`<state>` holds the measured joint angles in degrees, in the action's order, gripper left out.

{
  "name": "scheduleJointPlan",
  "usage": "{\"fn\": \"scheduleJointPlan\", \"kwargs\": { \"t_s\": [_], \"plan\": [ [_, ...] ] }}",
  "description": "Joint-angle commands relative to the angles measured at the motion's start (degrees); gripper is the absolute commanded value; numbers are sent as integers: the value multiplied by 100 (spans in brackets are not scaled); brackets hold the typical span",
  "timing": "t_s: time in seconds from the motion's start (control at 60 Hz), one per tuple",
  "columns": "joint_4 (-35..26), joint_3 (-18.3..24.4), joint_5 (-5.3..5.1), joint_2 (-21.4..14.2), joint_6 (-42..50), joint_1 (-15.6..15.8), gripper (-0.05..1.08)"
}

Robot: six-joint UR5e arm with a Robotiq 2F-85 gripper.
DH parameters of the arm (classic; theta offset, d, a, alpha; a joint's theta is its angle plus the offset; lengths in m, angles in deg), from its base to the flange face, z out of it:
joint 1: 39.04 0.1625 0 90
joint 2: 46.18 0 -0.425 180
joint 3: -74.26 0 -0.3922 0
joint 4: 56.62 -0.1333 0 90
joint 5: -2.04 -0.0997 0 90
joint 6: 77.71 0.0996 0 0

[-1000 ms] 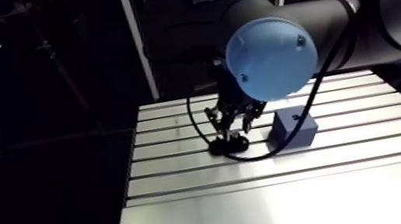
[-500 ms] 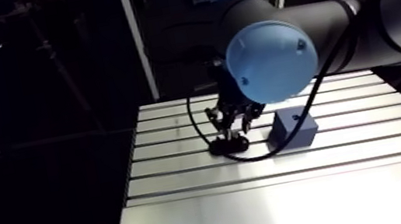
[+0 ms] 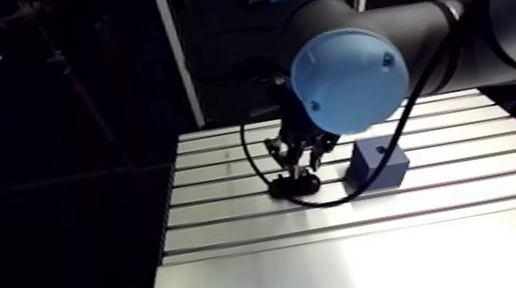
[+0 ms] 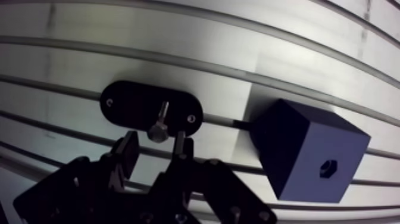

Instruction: Pick up the M10 bolt and insert it into the hex recess until seated.

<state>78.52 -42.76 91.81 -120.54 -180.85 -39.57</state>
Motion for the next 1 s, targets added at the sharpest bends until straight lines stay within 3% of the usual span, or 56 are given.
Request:
{"fn": "scheduleJointPlan", "kwargs": {
  "t_s": [0.017, 1.0],
  "plan": [
    [1, -1, 1, 14, 0, 0, 55],
    [124, -36, 1, 67, -9, 0, 58]
  ]
}}
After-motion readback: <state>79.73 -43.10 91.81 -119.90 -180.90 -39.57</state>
